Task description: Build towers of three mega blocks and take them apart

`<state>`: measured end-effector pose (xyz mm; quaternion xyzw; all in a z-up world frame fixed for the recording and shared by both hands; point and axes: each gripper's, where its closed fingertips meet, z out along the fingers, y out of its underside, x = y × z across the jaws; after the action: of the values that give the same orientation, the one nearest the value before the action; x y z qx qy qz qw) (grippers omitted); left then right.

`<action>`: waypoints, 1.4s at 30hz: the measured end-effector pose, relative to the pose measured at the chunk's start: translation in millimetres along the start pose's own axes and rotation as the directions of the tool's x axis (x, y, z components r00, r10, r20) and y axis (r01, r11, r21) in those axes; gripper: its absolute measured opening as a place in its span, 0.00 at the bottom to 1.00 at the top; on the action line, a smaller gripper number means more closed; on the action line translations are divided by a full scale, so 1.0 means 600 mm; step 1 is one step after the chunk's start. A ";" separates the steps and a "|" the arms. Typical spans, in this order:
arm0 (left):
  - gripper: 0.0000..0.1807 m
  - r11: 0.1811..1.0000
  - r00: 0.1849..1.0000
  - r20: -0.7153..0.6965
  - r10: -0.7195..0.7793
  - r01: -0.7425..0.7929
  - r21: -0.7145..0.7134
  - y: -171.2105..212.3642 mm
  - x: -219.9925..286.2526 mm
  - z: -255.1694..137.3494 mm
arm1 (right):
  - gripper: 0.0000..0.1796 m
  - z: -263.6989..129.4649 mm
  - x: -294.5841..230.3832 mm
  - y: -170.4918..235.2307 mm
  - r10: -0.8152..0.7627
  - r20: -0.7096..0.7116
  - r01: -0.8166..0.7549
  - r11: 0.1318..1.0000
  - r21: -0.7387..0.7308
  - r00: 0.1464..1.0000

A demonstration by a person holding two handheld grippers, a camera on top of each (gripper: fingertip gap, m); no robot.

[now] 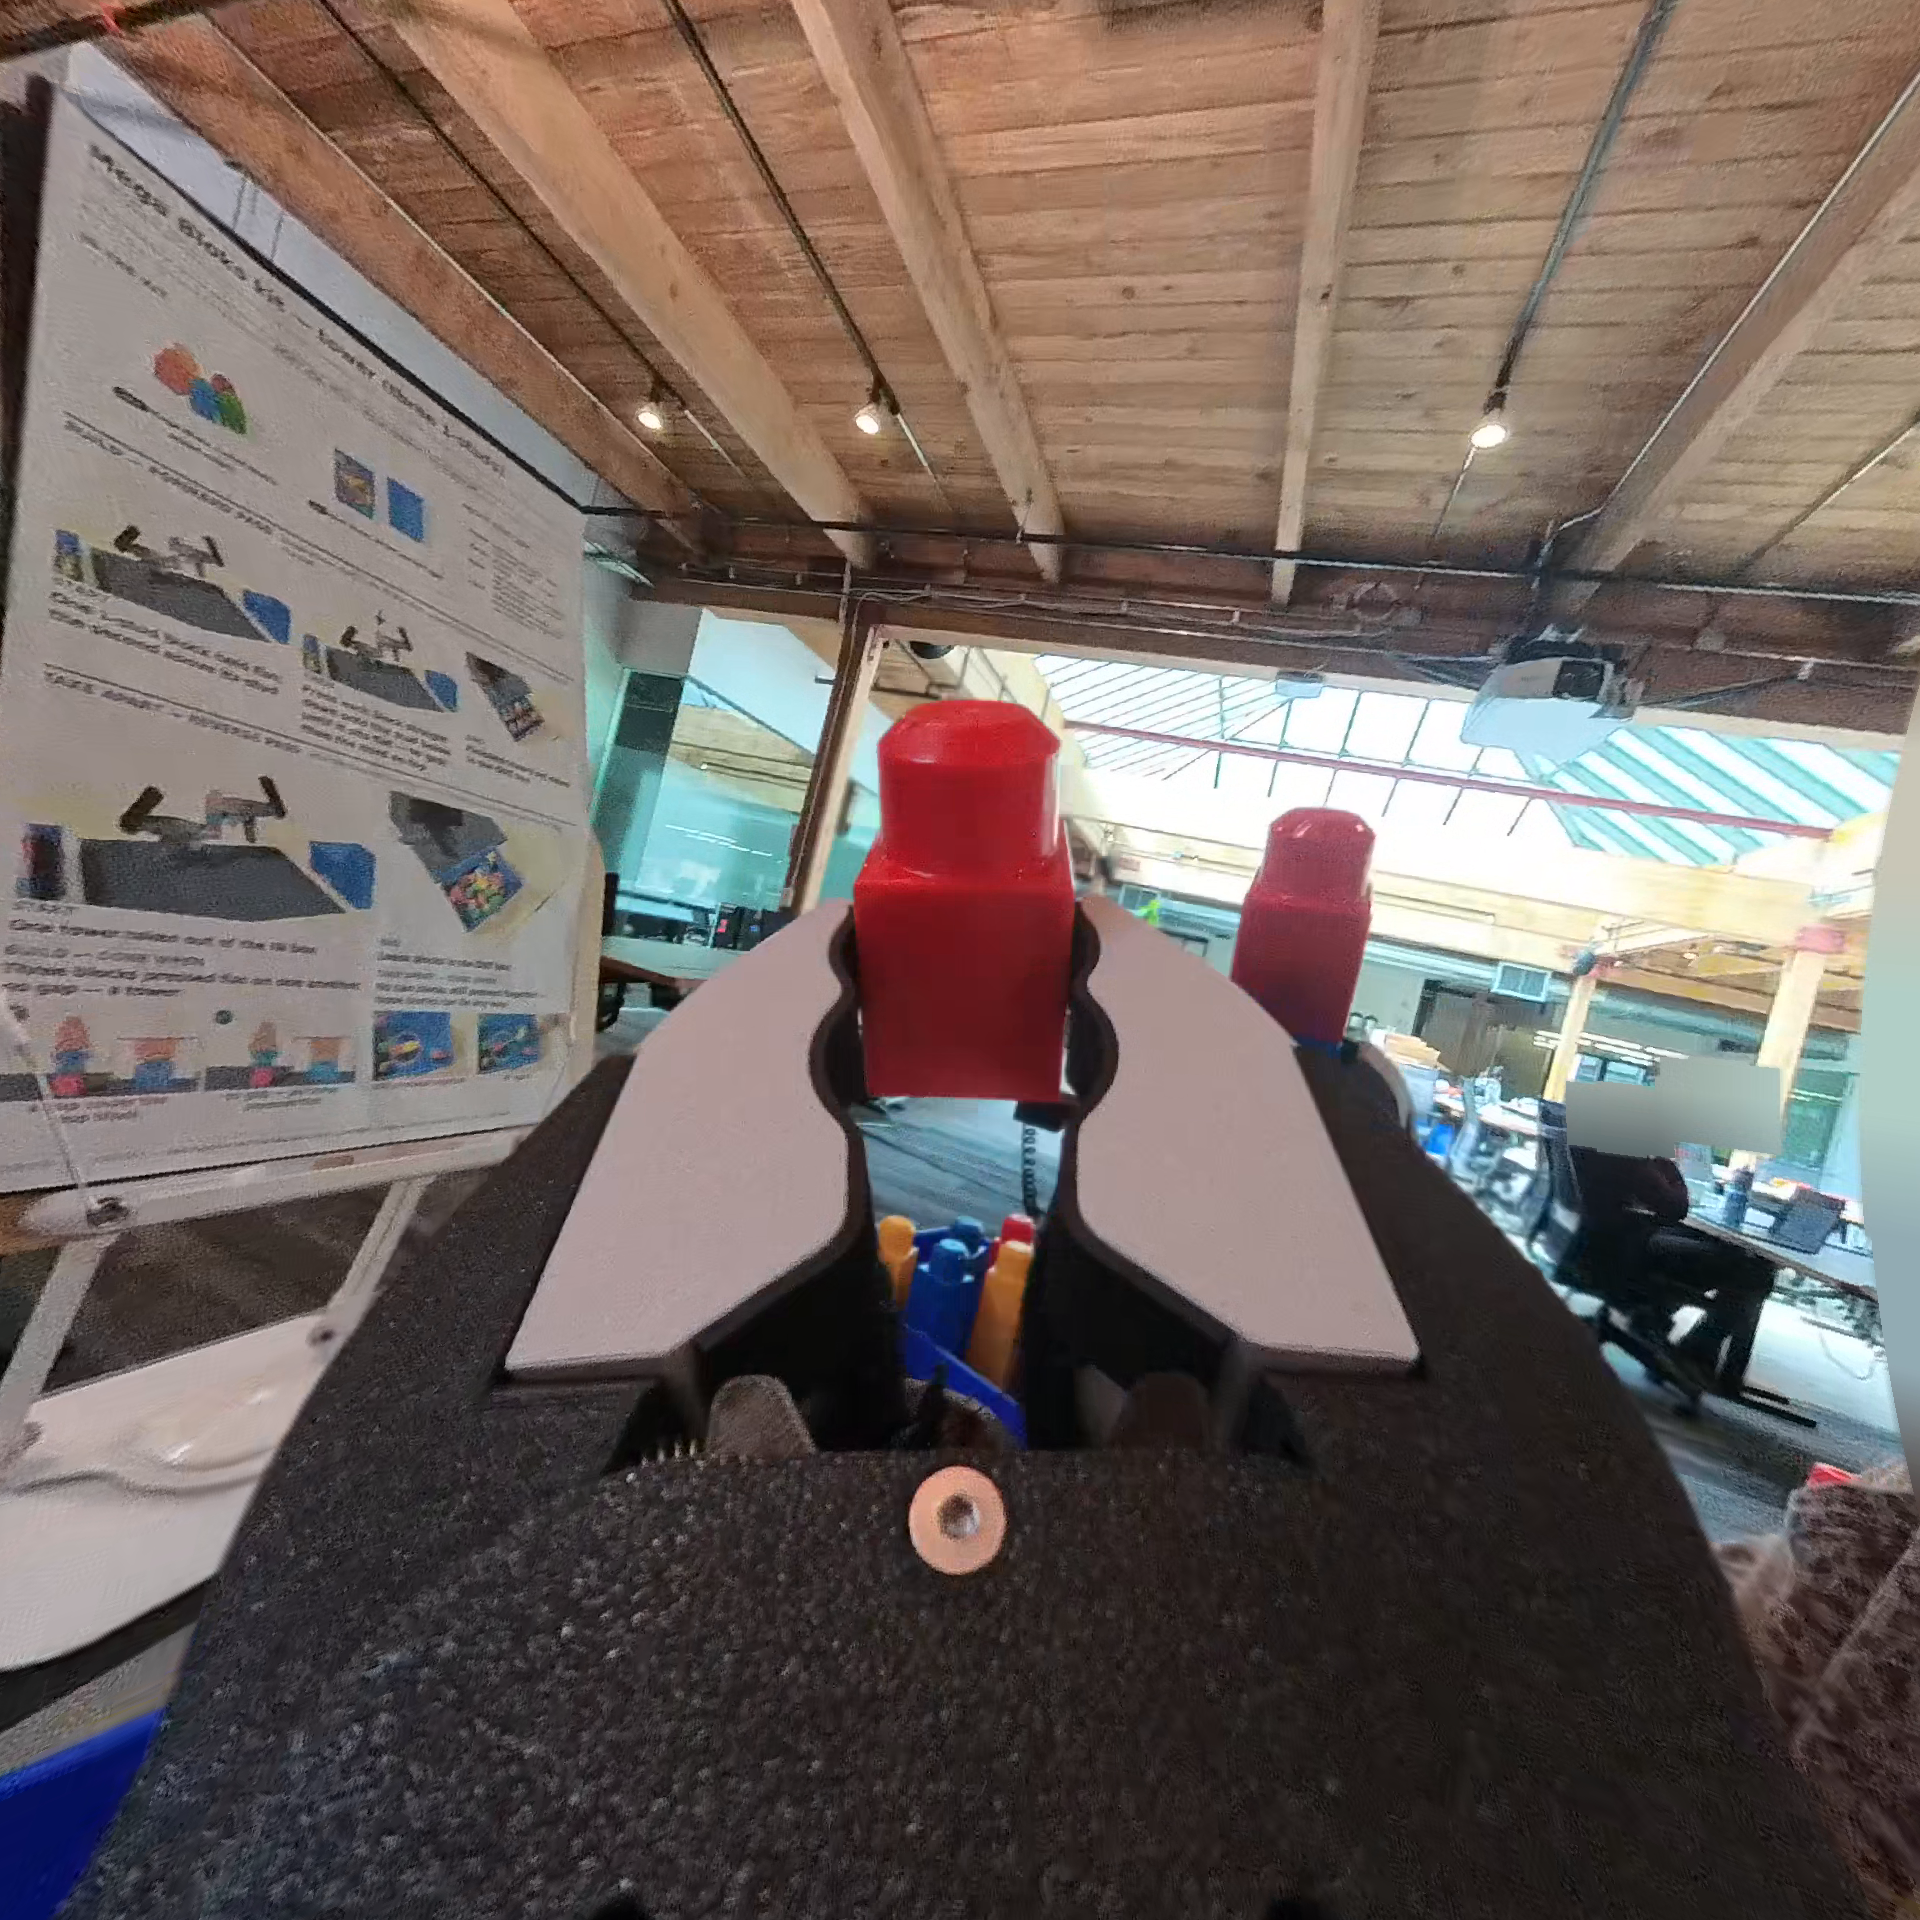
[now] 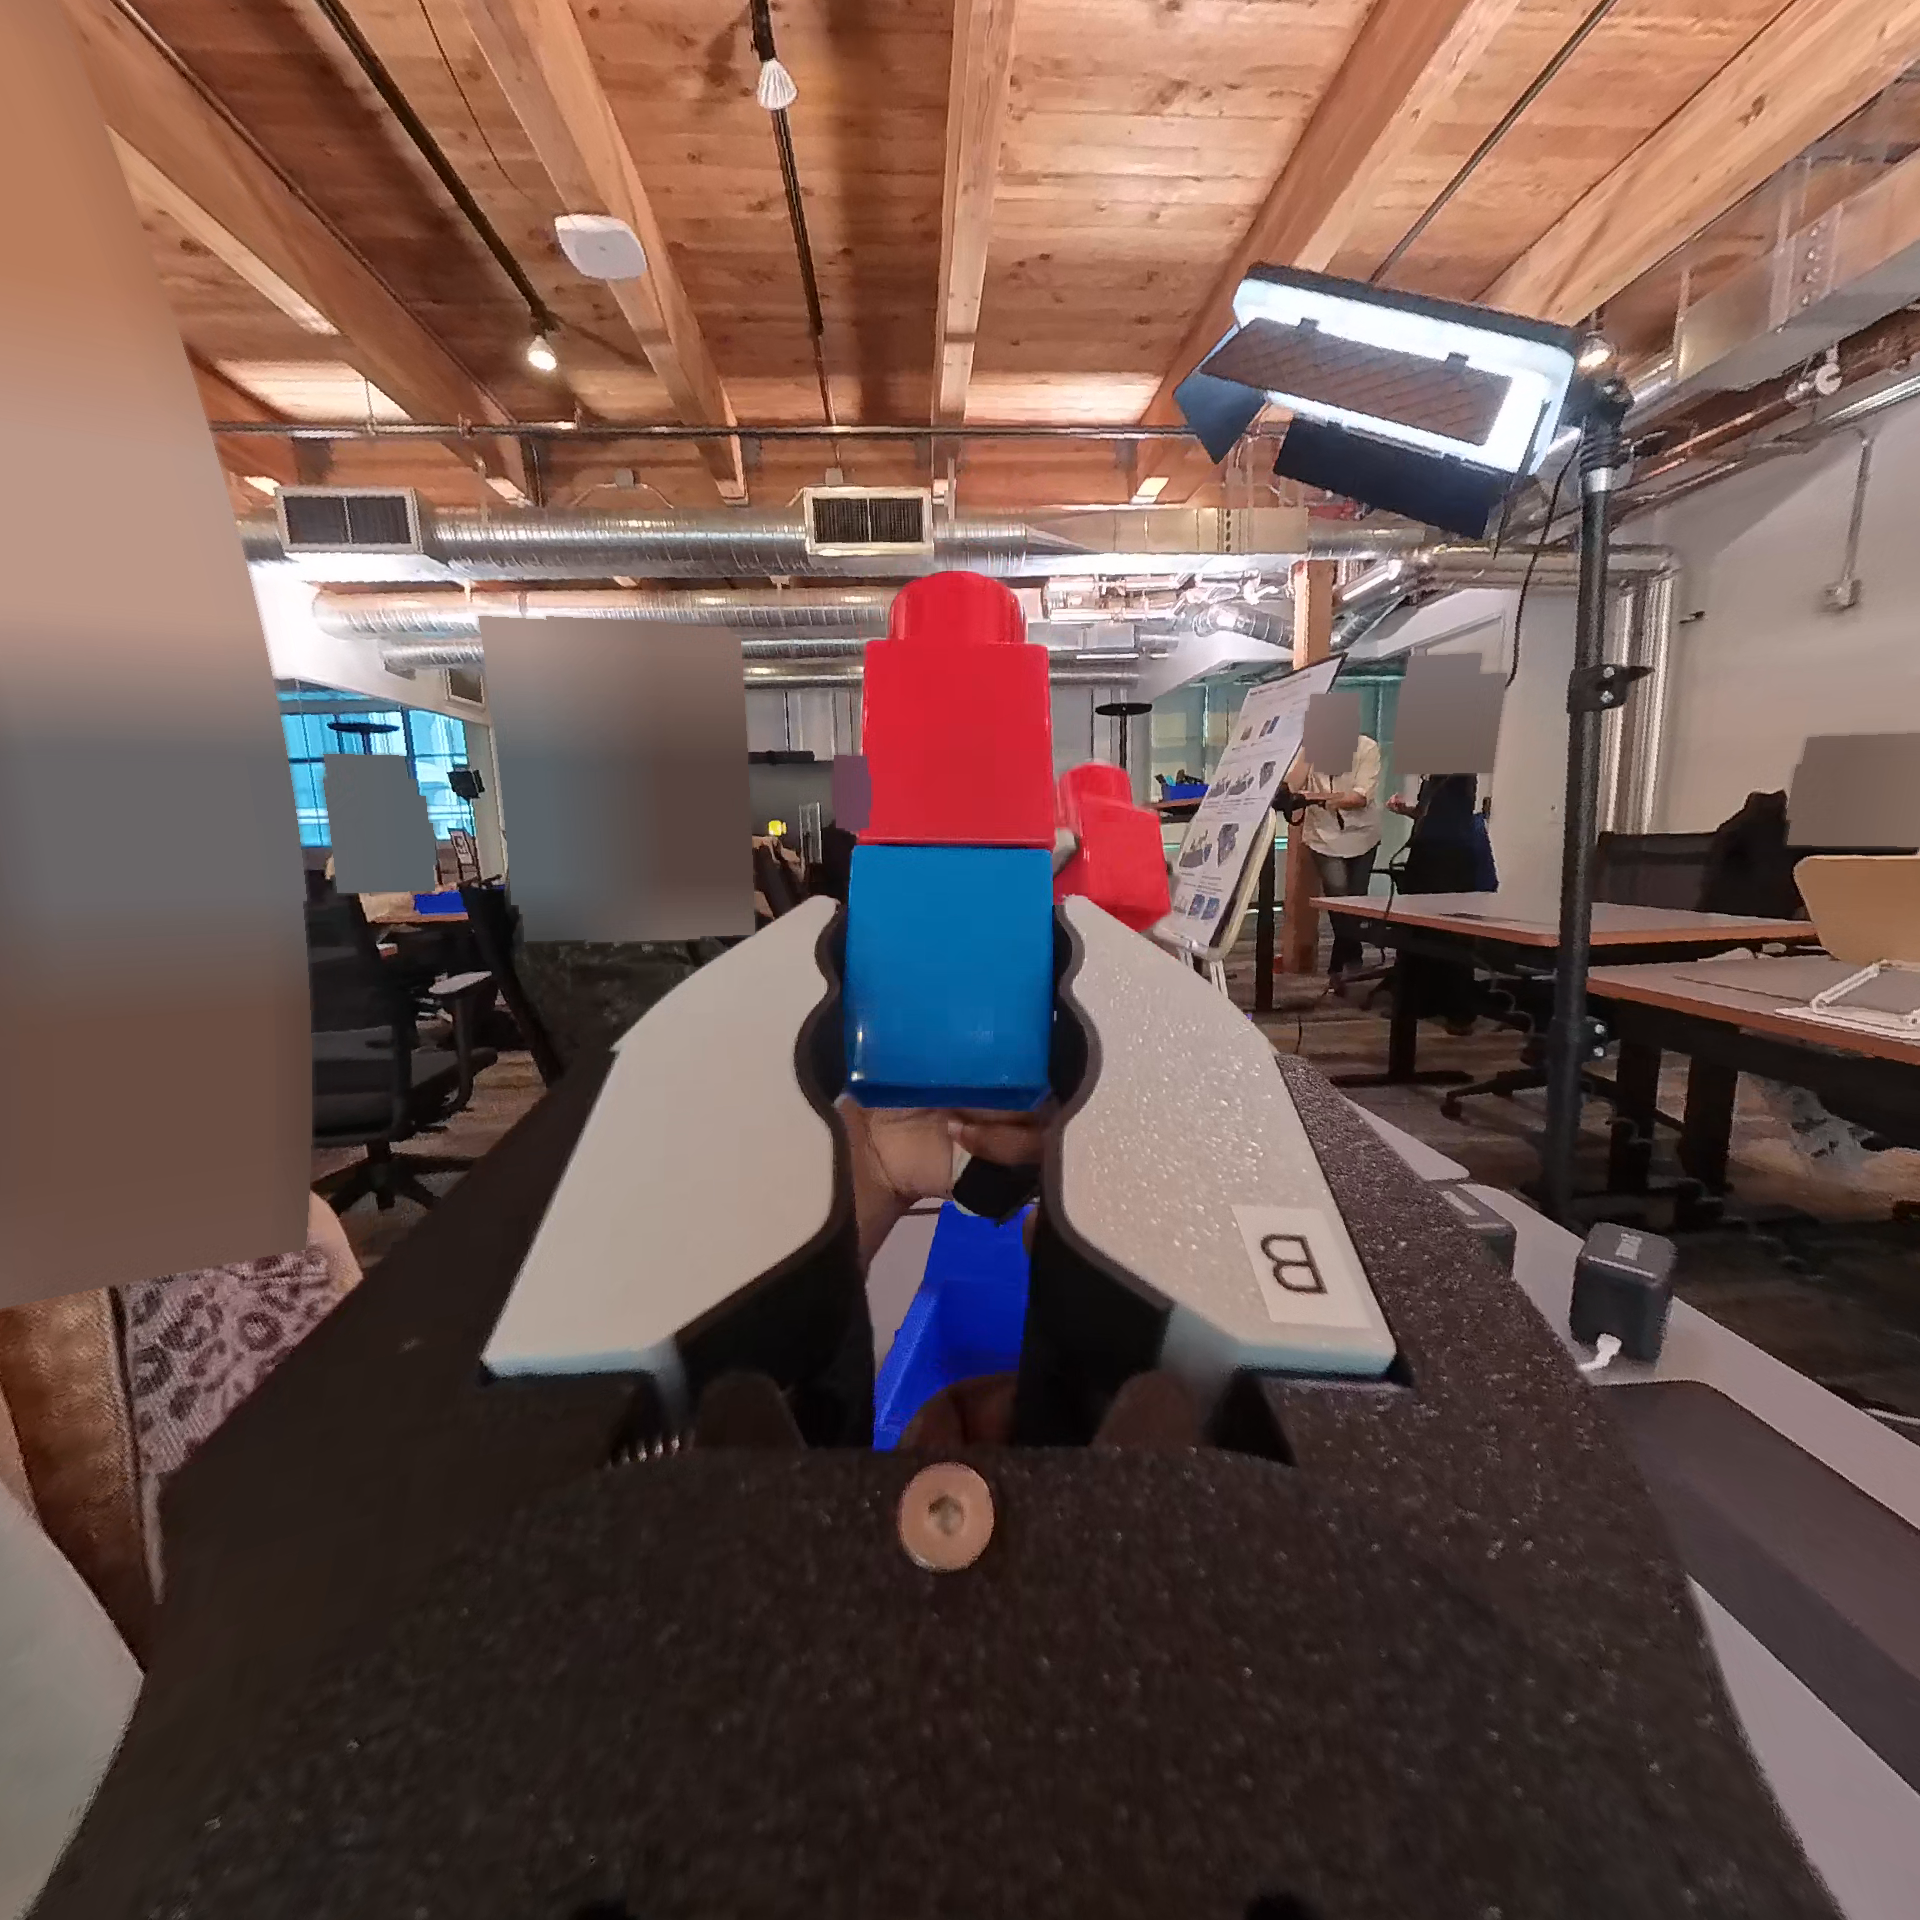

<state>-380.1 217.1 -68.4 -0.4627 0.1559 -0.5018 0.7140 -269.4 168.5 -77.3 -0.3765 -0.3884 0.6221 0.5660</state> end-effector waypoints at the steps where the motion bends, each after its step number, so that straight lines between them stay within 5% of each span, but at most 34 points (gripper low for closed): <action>1: 0.20 1.000 0.999 -0.037 -0.020 0.021 0.018 -0.001 0.013 0.007 | 0.20 0.003 0.000 0.005 -0.008 -0.002 0.008 1.000 -0.016 1.000; 7: 0.20 0.989 0.975 -0.202 -0.095 0.116 0.093 -0.015 0.078 0.033 | 0.20 0.013 -0.001 0.029 -0.050 -0.013 0.049 0.994 -0.095 0.999; 24: 0.20 0.992 0.981 -0.188 -0.049 0.070 0.107 -0.032 0.095 0.022 | 0.20 0.027 -0.005 0.070 -0.105 0.002 0.103 0.970 -0.222 0.995; 33: 0.20 0.979 0.953 -0.250 -0.169 0.193 0.072 -0.031 0.091 0.016 | 0.20 0.042 -0.012 0.094 -0.117 0.016 0.117 0.956 -0.269 0.993; 42: 0.20 0.998 0.972 -0.230 -0.056 0.057 -0.002 -0.006 0.112 0.032 | 0.20 0.042 0.000 0.084 -0.032 -0.018 0.028 0.977 -0.212 0.999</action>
<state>-338.6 168.7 -39.3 -0.4039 0.2232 -0.5725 0.6777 -313.1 164.2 -112.6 -0.4353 -0.4521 0.5646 0.5360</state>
